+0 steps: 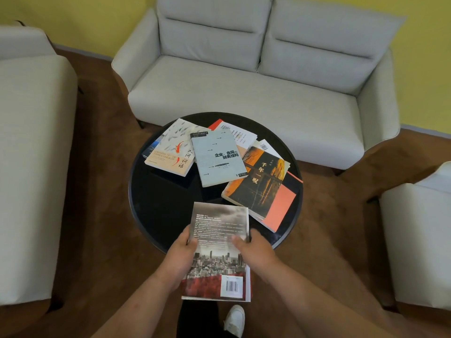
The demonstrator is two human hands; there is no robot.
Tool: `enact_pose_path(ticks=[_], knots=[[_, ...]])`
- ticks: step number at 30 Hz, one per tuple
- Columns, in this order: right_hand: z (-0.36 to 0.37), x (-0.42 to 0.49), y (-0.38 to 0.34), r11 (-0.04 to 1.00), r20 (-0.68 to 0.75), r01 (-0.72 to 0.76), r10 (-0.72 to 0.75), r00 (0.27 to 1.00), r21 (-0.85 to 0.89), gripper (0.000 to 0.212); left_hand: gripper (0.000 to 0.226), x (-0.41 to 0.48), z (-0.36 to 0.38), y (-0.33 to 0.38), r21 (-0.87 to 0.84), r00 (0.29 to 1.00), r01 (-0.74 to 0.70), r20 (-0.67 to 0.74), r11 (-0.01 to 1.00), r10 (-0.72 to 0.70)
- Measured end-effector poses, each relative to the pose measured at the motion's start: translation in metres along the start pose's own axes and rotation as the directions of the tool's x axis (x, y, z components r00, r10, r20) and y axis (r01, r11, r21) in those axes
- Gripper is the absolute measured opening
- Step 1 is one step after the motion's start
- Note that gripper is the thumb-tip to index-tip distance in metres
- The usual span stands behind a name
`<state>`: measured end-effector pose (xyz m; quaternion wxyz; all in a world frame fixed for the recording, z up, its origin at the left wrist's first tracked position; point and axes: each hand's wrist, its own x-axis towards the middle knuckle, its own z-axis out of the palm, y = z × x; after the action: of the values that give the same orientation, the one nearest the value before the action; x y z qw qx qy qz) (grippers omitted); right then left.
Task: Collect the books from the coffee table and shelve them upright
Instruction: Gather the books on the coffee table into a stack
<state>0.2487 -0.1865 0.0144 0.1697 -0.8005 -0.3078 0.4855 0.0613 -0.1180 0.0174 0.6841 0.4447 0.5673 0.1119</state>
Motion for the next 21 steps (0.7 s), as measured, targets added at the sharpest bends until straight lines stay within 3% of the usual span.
enact_pose_path(ticks=[2,5,8,13,18,21], knots=[[0.01,0.006,0.009,0.976,0.103,-0.039,0.018,0.995,0.214,0.052,0.034,0.0,0.008,0.001,-0.039,1.0,0.009,0.011,0.999,-0.009],[0.023,0.012,0.022,0.906,0.07,-0.058,0.032,0.997,0.418,0.05,0.038,0.0,0.011,0.001,-0.166,0.998,0.064,0.029,0.984,-0.06],[0.024,0.01,0.029,0.817,0.13,-0.119,0.055,0.99,0.564,0.042,0.034,-0.004,0.011,0.001,-0.249,0.993,0.114,0.034,0.962,-0.109],[0.024,0.003,0.023,0.858,0.167,-0.09,0.005,0.986,0.505,0.032,0.029,-0.008,0.014,-0.01,-0.171,0.993,0.116,0.0,0.978,-0.118],[0.033,0.015,0.004,0.952,0.208,-0.05,-0.015,0.978,0.303,0.031,0.026,-0.015,-0.01,-0.018,-0.214,0.987,0.121,-0.077,0.969,-0.14],[0.04,0.03,-0.017,0.949,0.235,-0.087,0.014,0.972,0.303,0.039,0.023,-0.012,-0.024,-0.011,-0.191,0.986,0.103,-0.113,0.976,-0.126]])
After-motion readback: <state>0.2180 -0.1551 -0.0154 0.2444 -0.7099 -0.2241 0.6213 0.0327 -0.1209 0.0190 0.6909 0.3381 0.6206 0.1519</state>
